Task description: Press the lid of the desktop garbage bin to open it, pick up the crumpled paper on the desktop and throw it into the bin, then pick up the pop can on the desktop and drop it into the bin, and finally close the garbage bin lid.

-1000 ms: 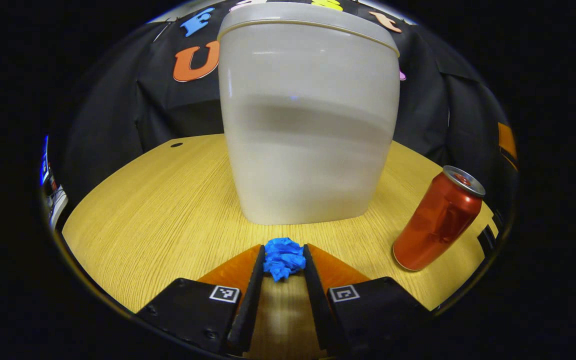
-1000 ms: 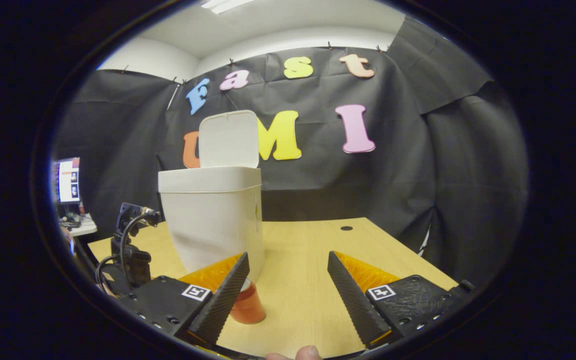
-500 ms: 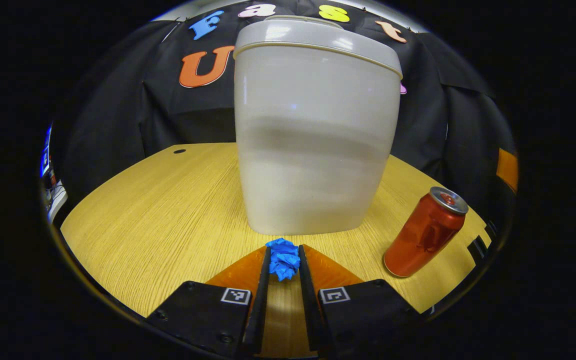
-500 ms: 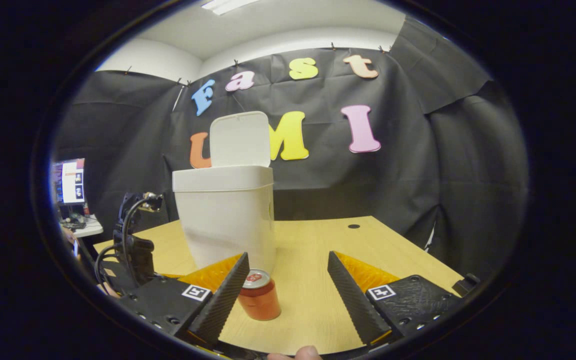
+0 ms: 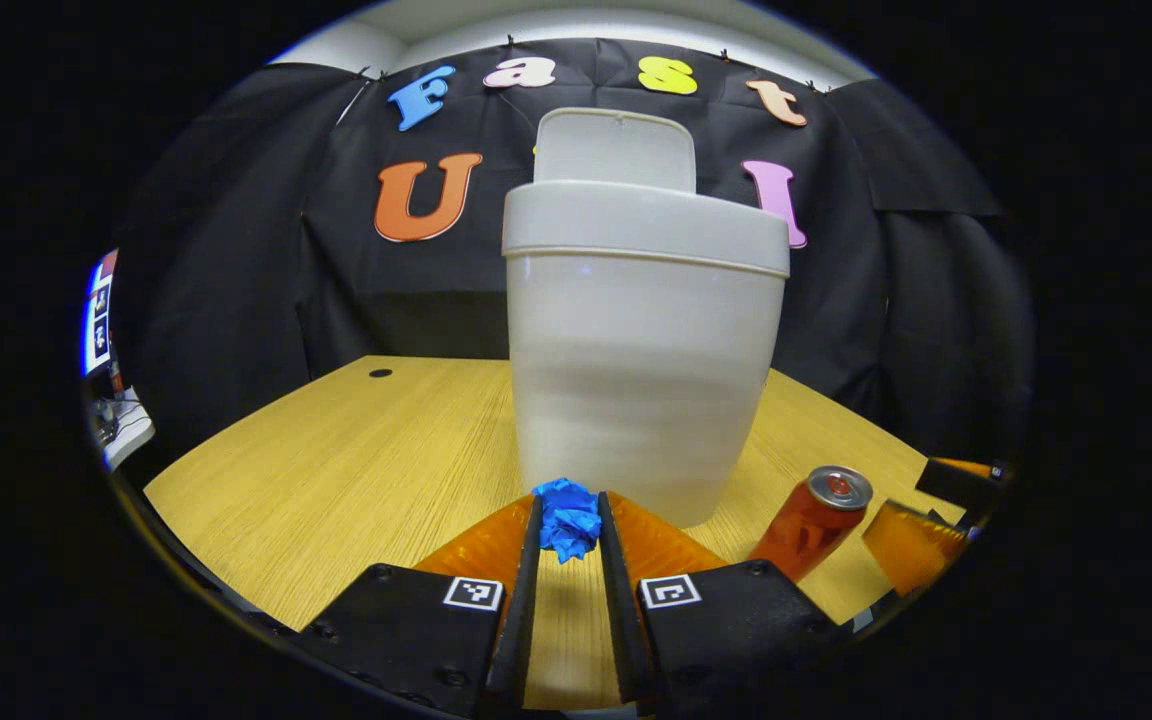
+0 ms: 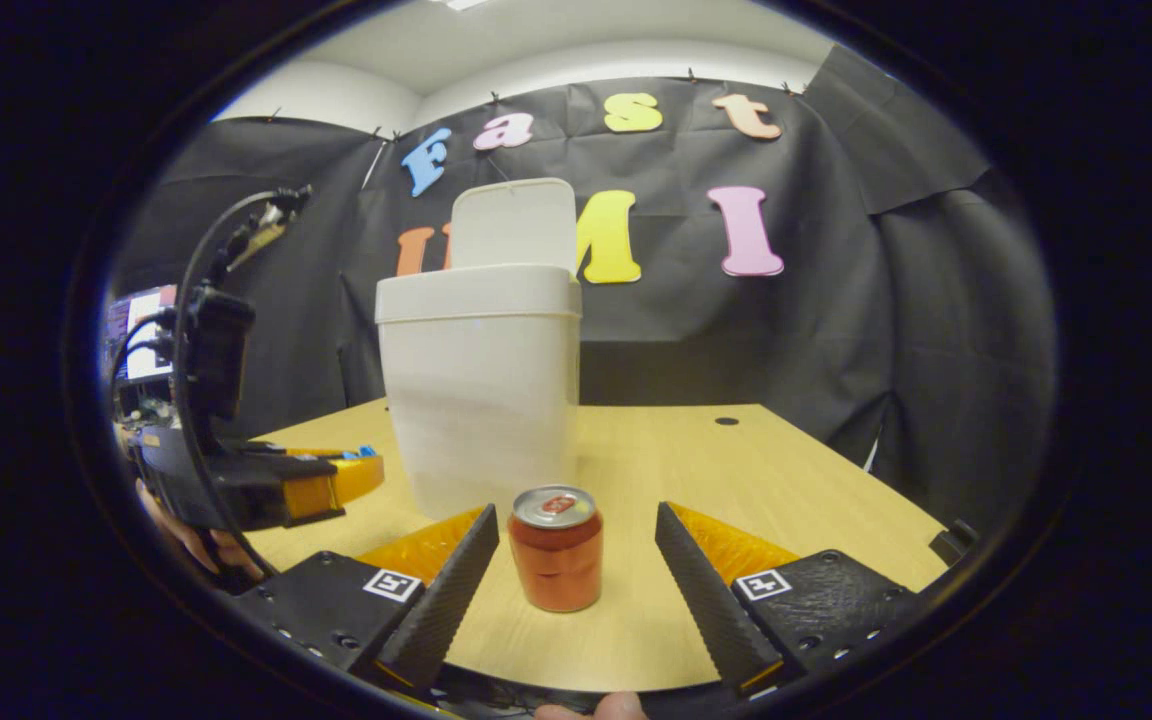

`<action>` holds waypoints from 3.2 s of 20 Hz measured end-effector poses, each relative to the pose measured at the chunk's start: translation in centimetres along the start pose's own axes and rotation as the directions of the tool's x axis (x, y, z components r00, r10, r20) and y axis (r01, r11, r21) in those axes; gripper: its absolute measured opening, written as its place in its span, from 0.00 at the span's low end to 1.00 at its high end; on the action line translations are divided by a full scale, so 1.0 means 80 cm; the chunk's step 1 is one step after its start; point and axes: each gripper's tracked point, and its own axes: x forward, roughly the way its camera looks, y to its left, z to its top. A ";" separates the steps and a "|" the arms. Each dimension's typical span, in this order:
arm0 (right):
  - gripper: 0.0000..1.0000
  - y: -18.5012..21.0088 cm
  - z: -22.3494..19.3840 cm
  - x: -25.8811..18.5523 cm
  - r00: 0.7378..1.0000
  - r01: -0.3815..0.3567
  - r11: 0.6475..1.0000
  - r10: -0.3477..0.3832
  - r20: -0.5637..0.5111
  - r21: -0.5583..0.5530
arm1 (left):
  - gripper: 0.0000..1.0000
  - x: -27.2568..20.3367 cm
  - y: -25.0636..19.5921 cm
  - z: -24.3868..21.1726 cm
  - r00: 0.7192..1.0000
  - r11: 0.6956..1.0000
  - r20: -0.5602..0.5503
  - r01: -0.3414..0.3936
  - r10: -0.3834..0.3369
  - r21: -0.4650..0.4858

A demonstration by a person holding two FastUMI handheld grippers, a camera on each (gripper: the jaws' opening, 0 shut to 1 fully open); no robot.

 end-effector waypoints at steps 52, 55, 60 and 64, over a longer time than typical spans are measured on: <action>0.80 -0.108 -0.015 0.019 0.991 0.123 0.983 -0.116 -0.061 0.135 | 0.41 0.044 -0.033 0.282 0.923 0.995 0.377 0.044 -0.073 0.085; 0.80 -0.122 -0.011 0.015 0.989 0.144 0.978 -0.139 -0.049 0.153 | 0.42 0.065 -0.039 0.280 0.932 0.995 0.353 0.054 -0.081 0.085; 0.80 -0.123 -0.006 0.012 0.989 0.148 0.976 -0.144 -0.033 0.159 | 0.54 0.084 -0.044 0.272 0.946 0.993 0.308 0.068 -0.095 0.097; 0.80 -0.122 -0.005 0.010 0.988 0.157 0.978 -0.155 -0.028 0.137 | 0.96 0.078 -0.040 0.277 0.940 0.994 0.332 0.049 -0.078 0.094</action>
